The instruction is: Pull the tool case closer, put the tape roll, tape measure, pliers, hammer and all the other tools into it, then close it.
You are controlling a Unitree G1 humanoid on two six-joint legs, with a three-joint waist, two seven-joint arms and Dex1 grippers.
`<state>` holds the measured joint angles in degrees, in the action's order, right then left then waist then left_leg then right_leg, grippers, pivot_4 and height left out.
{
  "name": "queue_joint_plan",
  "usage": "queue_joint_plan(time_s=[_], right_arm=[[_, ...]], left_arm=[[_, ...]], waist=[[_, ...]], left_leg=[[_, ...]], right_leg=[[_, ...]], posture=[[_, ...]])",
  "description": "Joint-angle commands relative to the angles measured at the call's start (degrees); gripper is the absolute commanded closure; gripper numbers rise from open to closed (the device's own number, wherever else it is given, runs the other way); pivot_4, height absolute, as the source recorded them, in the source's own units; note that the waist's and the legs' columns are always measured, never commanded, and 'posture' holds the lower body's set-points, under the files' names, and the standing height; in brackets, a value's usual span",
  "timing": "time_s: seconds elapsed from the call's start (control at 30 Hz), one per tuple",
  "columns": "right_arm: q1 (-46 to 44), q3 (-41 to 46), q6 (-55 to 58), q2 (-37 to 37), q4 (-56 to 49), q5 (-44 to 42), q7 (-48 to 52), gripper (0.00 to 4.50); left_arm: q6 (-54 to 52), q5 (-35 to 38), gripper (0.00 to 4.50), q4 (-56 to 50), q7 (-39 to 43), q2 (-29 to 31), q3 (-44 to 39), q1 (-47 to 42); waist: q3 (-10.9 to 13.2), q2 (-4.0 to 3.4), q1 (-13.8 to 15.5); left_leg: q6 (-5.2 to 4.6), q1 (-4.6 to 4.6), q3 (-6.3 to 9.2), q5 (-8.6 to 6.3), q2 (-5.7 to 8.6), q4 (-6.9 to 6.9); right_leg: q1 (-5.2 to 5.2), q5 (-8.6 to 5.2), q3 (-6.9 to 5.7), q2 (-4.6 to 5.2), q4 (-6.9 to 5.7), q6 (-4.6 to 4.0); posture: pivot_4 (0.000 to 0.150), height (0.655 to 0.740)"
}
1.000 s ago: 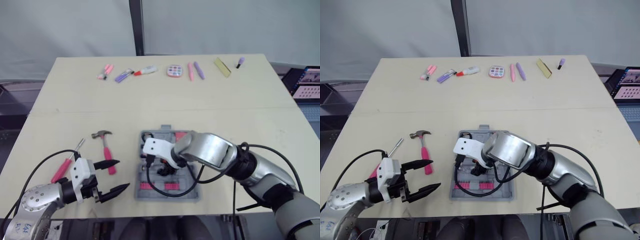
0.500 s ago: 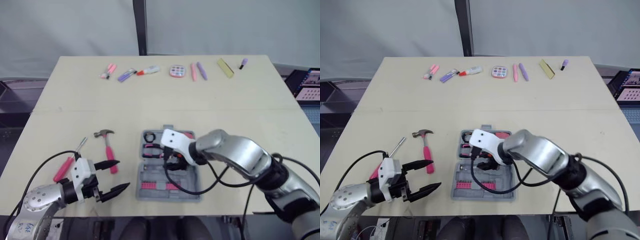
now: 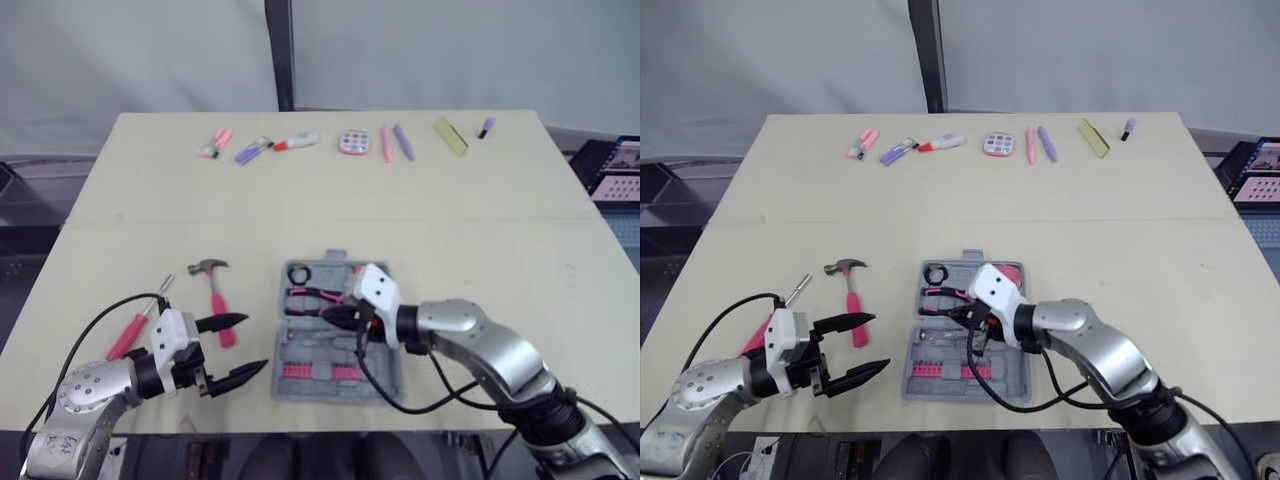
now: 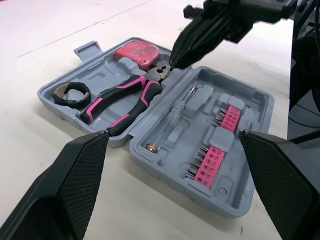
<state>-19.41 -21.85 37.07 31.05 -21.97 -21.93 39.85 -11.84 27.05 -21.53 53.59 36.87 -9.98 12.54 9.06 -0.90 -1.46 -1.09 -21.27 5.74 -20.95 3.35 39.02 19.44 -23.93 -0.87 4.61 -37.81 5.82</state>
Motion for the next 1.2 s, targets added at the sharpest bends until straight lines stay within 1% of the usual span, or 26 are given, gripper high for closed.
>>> queue_joint_plan(time_s=[0.03, 0.2, 0.37, 0.73, 1.2], right_arm=[[1.17, 0.88, -7.48, -0.17, 1.66, 2.29, 2.91, 4.42], [1.54, -0.49, -11.23, -0.18, 5.44, 5.12, 5.17, 4.42], [1.90, -0.95, -12.69, -0.97, 6.87, 6.99, 6.50, 4.42], [1.13, -2.65, -13.96, -3.97, 9.87, 10.69, 7.46, 4.42], [1.13, -3.53, -14.85, -4.72, 11.78, 14.00, 8.56, 4.42]], left_arm=[[0.39, 0.12, 0.00, -0.85, -0.17, -0.19, 0.44, -0.28], [0.26, -0.01, 0.00, -0.84, -0.28, 0.08, 0.62, -0.70], [0.04, -0.02, 0.00, -1.05, -0.44, 0.08, 0.72, -0.81], [-0.59, -0.05, 0.00, -1.84, -1.29, 0.02, 1.12, -0.74], [-1.08, 0.04, 0.00, -2.56, -1.75, 0.10, 1.07, -0.61]], waist=[[0.00, 0.00, -0.04], [0.00, 0.00, -0.14], [0.00, 0.00, -0.07], [0.00, 0.00, -0.08], [0.00, 0.00, -0.09]], left_leg=[[0.00, 0.00, -0.01, 0.00, 0.00, 0.00], [0.00, 0.02, 0.00, 0.00, -0.02, -0.02], [0.00, 0.02, 0.00, 0.00, -0.02, 0.00], [0.00, 0.02, 0.02, 0.00, -0.01, 0.00], [0.01, 0.03, 0.01, 0.00, 0.00, 0.01]], right_leg=[[0.00, 0.00, 0.00, 0.00, -0.01, 0.00], [0.03, 0.00, 0.00, -0.03, -0.01, 0.00], [0.02, 0.00, 0.00, -0.02, -0.01, 0.00], [0.03, 0.00, 0.00, -0.03, -0.03, 0.00], [0.04, 0.00, 0.00, -0.03, -0.06, 0.00]], posture=[[0.150, 0.7134], [0.150, 0.7134], [0.150, 0.7134], [0.150, 0.7134], [0.150, 0.7134]])
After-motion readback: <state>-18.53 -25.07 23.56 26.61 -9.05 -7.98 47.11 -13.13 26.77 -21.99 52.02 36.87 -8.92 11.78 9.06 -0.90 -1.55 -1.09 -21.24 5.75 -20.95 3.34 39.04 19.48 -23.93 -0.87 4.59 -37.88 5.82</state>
